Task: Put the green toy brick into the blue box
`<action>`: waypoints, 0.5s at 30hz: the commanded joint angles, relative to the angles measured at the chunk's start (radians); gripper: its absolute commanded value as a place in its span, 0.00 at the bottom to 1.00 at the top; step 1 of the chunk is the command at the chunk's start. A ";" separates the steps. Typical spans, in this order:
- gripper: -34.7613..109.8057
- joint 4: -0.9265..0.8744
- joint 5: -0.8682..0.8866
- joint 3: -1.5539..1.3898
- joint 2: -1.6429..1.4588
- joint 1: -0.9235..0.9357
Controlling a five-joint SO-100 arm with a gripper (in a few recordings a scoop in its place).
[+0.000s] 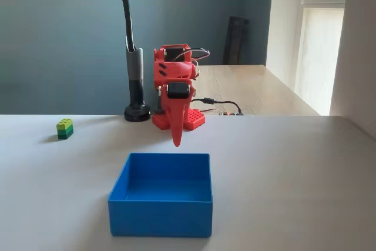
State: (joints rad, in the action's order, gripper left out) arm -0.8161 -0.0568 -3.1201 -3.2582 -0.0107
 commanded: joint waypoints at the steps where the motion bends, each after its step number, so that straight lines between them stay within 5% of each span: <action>1: 0.24 -0.021 0.002 -0.014 -0.011 -0.009; 15: 0.24 -0.021 -0.006 -0.014 -0.011 -0.017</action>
State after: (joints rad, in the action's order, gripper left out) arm -0.8161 -0.0568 -3.1201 -3.2582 -0.0107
